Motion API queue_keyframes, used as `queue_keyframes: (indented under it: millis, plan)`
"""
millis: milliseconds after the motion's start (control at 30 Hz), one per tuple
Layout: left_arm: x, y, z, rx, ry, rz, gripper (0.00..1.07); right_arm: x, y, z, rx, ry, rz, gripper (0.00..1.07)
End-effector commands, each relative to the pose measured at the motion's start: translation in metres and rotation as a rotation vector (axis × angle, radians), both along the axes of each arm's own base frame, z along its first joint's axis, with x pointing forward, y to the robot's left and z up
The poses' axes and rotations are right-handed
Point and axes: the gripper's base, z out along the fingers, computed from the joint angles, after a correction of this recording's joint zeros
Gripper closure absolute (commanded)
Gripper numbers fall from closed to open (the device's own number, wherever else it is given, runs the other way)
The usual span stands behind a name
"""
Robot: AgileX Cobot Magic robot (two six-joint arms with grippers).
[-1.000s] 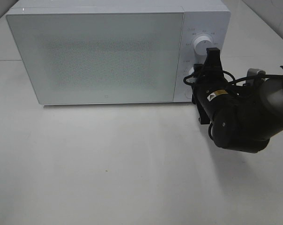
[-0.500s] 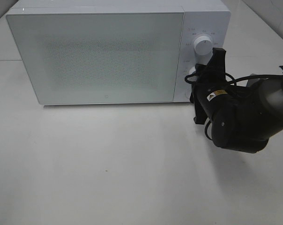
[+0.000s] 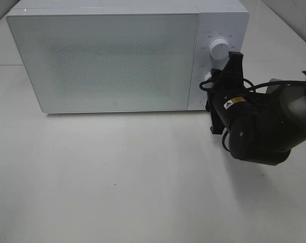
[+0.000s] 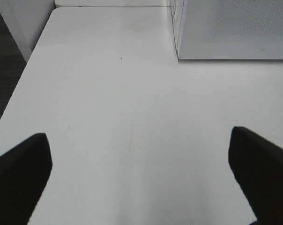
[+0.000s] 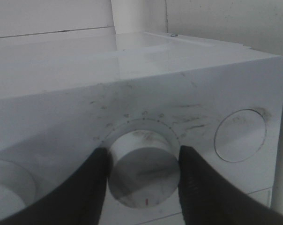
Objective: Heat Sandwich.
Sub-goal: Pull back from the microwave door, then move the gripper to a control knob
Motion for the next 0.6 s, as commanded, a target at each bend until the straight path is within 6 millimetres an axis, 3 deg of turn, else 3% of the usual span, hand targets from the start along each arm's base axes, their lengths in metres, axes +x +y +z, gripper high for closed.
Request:
queue_keyframes:
  millis: [33,133,200,267,367,600]
  plan:
    - [-0.0033,-0.0009,-0.0009,-0.008,-0.032,0.002,0.09,0.0045,-0.0002,0.021,-0.021,-0.189,-0.014,0.73]
    - [-0.0033,-0.0009,-0.0009,-0.008,-0.032,0.002,0.09,0.0045,-0.0003,0.021,-0.021,-0.189,-0.015,0.46]
    - [-0.0033,-0.0009,-0.0009,-0.008,-0.032,0.002,0.09,0.0045,-0.0003,0.021,-0.021,-0.189,-0.015,0.41]
    - [-0.0033,-0.0009,-0.0009,-0.008,-0.032,0.002,0.09,0.0045,-0.0002,0.0209,-0.021,-0.188,-0.015,0.26]
    - [-0.0033,-0.0009,-0.0009,-0.008,-0.032,0.002,0.09,0.0043,0.0001,0.0208,-0.022,-0.188,-0.01,0.23]
    - [-0.0033,-0.0009,-0.0009,-0.008,-0.032,0.002,0.09,-0.0006,-0.0015,0.0165,-0.039,-0.17,0.008,0.29]
